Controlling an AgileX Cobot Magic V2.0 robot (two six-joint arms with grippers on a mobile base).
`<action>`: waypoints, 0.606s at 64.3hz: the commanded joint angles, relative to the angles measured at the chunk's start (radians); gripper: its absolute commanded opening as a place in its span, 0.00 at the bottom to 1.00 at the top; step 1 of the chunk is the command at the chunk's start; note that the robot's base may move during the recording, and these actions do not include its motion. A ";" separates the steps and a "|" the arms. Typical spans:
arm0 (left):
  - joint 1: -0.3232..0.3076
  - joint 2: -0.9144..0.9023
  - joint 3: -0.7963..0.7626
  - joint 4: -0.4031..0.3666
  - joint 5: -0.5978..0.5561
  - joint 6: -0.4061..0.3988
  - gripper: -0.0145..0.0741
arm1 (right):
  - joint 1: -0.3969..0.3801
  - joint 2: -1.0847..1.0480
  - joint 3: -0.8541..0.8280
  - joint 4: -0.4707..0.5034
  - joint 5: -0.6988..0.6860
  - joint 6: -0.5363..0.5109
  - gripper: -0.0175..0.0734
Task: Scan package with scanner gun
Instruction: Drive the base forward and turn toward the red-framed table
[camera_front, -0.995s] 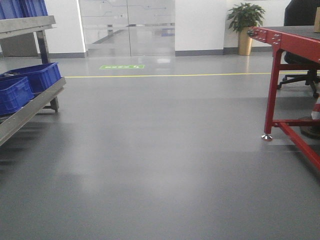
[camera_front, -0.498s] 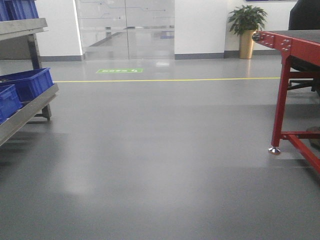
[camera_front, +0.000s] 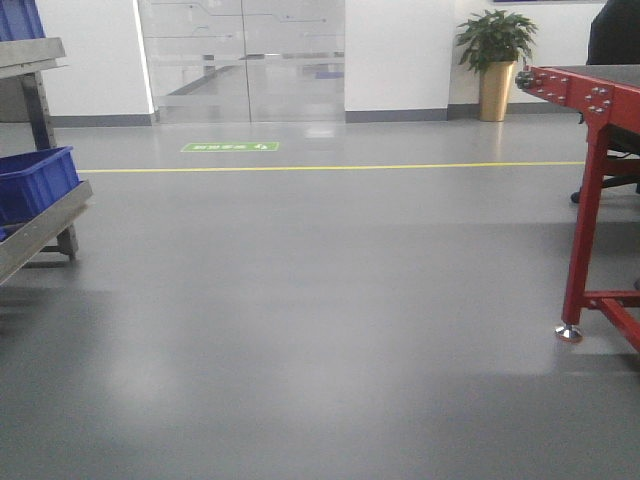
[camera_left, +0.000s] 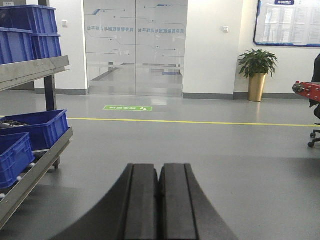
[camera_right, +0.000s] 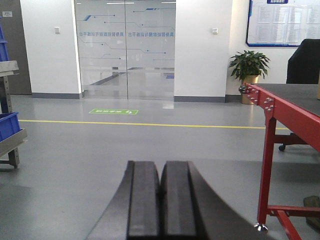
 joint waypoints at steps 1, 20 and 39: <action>0.003 -0.003 -0.004 -0.006 -0.015 -0.001 0.04 | 0.002 -0.003 -0.001 0.001 -0.024 0.002 0.01; 0.003 -0.003 -0.004 -0.006 -0.015 -0.001 0.04 | 0.002 -0.003 -0.001 0.001 -0.024 0.002 0.01; 0.003 -0.003 -0.004 -0.006 -0.015 -0.001 0.04 | 0.002 -0.003 -0.001 0.001 -0.024 0.002 0.01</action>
